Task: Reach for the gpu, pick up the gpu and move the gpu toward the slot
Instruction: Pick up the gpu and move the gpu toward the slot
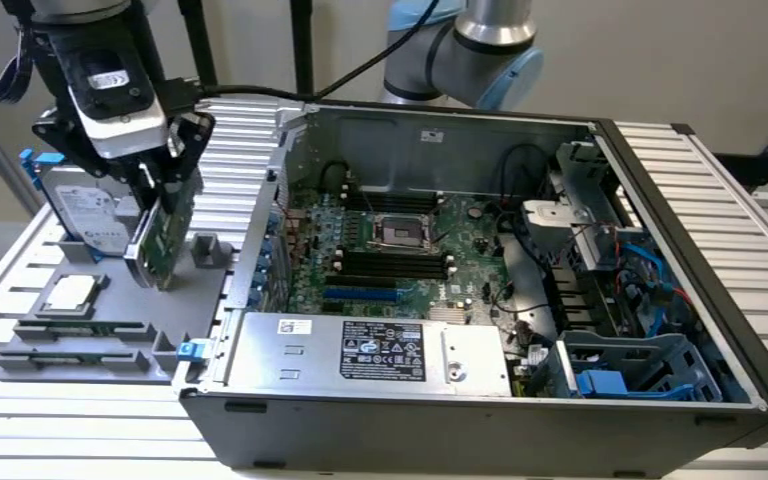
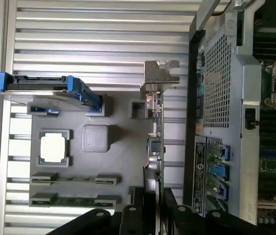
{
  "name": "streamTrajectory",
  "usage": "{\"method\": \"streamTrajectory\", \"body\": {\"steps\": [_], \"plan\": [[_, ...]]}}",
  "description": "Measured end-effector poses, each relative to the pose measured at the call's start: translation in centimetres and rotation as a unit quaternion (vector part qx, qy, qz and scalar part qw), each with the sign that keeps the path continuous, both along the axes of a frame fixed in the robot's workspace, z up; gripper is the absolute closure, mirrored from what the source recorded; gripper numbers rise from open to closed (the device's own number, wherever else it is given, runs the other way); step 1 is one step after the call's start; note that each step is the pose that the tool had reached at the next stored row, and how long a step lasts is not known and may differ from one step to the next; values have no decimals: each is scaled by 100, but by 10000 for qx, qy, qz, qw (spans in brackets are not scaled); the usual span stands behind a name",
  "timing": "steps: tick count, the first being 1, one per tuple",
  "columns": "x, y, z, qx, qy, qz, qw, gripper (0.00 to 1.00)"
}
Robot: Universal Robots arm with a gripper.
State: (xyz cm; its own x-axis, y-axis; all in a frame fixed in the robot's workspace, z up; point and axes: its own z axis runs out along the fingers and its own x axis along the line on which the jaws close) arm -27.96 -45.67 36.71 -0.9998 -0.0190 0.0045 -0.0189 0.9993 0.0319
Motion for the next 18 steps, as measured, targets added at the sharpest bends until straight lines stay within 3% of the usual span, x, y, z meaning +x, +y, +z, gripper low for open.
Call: {"method": "streamTrajectory", "body": {"steps": [12, 18], "plan": [[531, -13, 543, 32, 37, 1, 10000, 73], [804, -13, 638, 85, 60, 2, 9999, 73]]}}
